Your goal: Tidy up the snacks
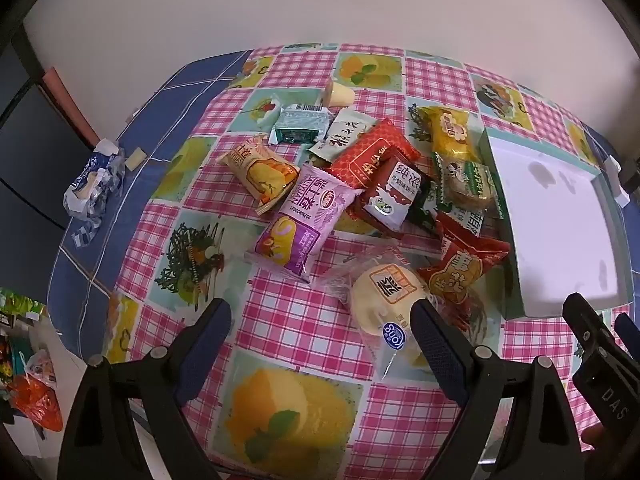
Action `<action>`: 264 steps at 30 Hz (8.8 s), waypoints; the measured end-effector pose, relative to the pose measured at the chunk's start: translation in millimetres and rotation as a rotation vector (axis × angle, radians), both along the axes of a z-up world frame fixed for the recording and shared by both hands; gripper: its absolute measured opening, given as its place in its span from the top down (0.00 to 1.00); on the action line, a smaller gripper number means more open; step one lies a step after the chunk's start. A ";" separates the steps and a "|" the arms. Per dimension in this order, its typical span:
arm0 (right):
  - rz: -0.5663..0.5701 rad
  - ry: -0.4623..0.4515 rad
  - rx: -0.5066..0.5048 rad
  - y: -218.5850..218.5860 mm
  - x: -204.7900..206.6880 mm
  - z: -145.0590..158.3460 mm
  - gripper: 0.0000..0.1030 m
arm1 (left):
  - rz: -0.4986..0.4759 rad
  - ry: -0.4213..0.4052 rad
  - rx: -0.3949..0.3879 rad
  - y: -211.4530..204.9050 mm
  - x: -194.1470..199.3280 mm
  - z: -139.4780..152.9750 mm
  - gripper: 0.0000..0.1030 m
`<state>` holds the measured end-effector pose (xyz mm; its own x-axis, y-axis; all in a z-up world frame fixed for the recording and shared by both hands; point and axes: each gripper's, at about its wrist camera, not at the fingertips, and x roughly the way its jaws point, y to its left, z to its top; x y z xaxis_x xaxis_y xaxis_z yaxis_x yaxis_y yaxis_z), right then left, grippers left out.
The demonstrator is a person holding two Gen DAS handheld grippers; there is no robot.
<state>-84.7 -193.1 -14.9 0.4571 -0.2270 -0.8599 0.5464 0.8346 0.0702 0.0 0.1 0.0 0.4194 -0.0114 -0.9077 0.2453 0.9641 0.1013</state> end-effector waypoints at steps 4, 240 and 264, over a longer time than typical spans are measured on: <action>-0.003 -0.001 0.001 0.1 0.4 -0.2 0.00 | 0.000 0.005 -0.006 0.1 0.2 -0.1 0.11; -0.365 -0.099 0.224 -144.6 34.2 -32.6 0.55 | -0.181 0.175 -0.488 -198.3 66.5 -22.5 0.54; -0.439 -0.081 0.184 -190.6 49.9 -49.2 0.54 | -0.245 0.174 -0.459 -253.4 93.3 -50.4 0.37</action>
